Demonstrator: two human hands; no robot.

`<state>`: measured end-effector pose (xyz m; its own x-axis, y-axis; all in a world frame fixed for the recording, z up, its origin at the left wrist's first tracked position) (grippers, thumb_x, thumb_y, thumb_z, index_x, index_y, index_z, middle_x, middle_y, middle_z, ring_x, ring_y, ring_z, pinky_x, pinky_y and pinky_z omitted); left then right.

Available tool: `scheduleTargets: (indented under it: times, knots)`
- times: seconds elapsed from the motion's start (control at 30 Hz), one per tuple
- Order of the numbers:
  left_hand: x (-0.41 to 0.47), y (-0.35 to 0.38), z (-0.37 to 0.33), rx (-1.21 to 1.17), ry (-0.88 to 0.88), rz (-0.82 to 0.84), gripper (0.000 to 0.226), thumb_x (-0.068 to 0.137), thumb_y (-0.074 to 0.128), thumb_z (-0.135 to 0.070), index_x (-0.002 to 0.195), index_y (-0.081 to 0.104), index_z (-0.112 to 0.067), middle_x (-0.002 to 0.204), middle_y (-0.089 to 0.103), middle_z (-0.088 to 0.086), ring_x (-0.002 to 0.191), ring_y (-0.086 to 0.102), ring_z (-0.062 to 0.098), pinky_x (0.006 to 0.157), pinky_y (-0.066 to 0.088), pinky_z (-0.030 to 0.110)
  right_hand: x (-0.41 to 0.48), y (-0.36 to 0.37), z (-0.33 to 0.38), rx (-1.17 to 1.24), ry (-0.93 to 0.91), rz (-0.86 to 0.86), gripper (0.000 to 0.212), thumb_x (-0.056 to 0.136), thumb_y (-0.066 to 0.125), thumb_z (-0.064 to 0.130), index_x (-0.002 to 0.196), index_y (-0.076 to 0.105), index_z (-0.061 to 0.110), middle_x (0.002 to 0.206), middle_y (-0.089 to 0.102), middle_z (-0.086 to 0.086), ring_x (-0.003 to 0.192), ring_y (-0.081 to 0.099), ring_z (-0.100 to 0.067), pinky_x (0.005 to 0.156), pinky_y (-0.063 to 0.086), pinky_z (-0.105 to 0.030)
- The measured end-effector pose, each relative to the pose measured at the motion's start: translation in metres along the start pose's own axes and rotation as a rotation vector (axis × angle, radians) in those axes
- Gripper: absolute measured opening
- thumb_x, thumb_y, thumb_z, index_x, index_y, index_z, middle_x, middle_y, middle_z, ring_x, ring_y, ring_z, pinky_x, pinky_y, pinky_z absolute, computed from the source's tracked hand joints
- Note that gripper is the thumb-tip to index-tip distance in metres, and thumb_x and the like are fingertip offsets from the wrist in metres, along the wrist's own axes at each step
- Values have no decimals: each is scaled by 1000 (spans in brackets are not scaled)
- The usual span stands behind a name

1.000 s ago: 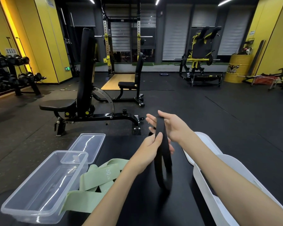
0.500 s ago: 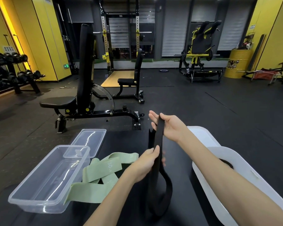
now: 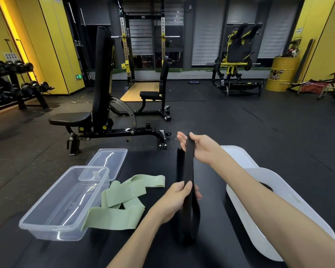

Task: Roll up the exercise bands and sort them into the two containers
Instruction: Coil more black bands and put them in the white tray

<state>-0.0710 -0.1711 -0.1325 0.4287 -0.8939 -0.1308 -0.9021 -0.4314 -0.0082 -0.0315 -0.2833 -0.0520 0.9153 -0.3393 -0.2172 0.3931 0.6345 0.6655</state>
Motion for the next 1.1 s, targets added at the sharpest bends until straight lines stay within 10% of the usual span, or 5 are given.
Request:
scheduleTargets:
  times: [0.23,0.43,0.63,0.83,1.1]
  knots:
    - [-3,-10,-12,-105,84,-153,30,102,40,-32,91,60,-13,62,56,-4,54,50,11,60,42,23,-12,-35,-58,-281,247,-167,18,98,43,11,100,56,-2,74,71,-9,58,67,-18,61,54,-30]
    - [-12,-6,-8,-232,19,-139,36,103,35,-35,96,60,-9,68,62,2,64,61,17,68,47,25,0,10,4,-122,-123,-18,19,100,35,2,99,52,9,83,69,-1,66,60,-12,63,50,-27]
    - [-19,-16,9,-133,-56,-211,35,104,32,-32,90,56,-10,58,51,-7,48,45,7,50,38,19,4,-54,-71,-344,174,-209,20,97,44,7,109,55,-5,70,71,-8,59,67,-14,62,54,-29]
    - [-19,-5,23,-170,-113,-149,30,102,41,-33,91,56,-9,57,51,-4,48,49,10,49,39,20,-5,-70,-95,-321,222,-233,35,99,40,9,130,46,-6,74,72,-5,73,61,-16,61,52,-26]
    - [-30,-4,39,-239,-141,-219,28,104,34,-24,99,55,-7,59,50,-3,48,49,7,49,40,19,-30,-77,-118,-406,241,-206,37,99,40,18,125,52,-5,99,66,-8,43,50,-13,45,39,-23]
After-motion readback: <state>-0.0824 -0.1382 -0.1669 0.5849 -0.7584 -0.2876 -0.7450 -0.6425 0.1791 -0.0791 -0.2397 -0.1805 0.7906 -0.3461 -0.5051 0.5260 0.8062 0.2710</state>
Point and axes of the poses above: each hand's wrist, its own x-axis towards the middle knuckle, its own y-axis out of the palm, z = x × y, the point moved 9 cm from there along x, towards the middle knuckle
